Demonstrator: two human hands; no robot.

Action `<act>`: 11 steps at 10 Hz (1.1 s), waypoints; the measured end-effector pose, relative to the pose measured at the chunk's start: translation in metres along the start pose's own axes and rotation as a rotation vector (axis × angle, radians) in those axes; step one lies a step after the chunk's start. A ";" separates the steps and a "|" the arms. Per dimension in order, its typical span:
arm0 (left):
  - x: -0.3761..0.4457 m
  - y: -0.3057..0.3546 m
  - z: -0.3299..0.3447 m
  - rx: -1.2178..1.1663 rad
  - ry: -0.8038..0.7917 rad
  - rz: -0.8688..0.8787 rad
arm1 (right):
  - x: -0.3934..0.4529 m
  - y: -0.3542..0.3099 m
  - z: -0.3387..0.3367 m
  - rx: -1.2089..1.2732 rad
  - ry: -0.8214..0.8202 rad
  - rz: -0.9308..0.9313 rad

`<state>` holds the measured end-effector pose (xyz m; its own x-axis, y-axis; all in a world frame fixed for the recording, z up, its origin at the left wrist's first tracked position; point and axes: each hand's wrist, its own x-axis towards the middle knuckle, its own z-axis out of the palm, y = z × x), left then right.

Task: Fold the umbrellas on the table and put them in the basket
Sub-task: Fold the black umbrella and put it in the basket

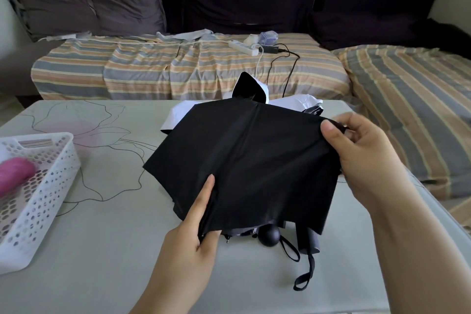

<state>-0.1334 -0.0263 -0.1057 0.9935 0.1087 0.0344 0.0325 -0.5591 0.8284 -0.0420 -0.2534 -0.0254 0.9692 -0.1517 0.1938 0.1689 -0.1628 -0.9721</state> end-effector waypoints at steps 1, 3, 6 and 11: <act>0.000 0.000 0.001 -0.016 0.013 -0.003 | -0.002 -0.005 0.002 0.419 -0.091 0.190; -0.001 0.003 0.000 -0.044 0.020 -0.015 | -0.004 0.001 0.016 0.462 -0.059 0.317; -0.002 0.008 0.000 -0.196 0.039 -0.084 | -0.021 -0.007 0.019 0.816 -0.395 0.487; 0.010 0.040 0.005 -0.585 0.314 0.265 | -0.070 0.016 0.100 -0.321 -0.719 -0.392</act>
<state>-0.1221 -0.0515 -0.0750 0.8786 0.3113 0.3621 -0.3567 -0.0761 0.9311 -0.0888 -0.1475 -0.0673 0.7482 0.6057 0.2709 0.5598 -0.3570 -0.7477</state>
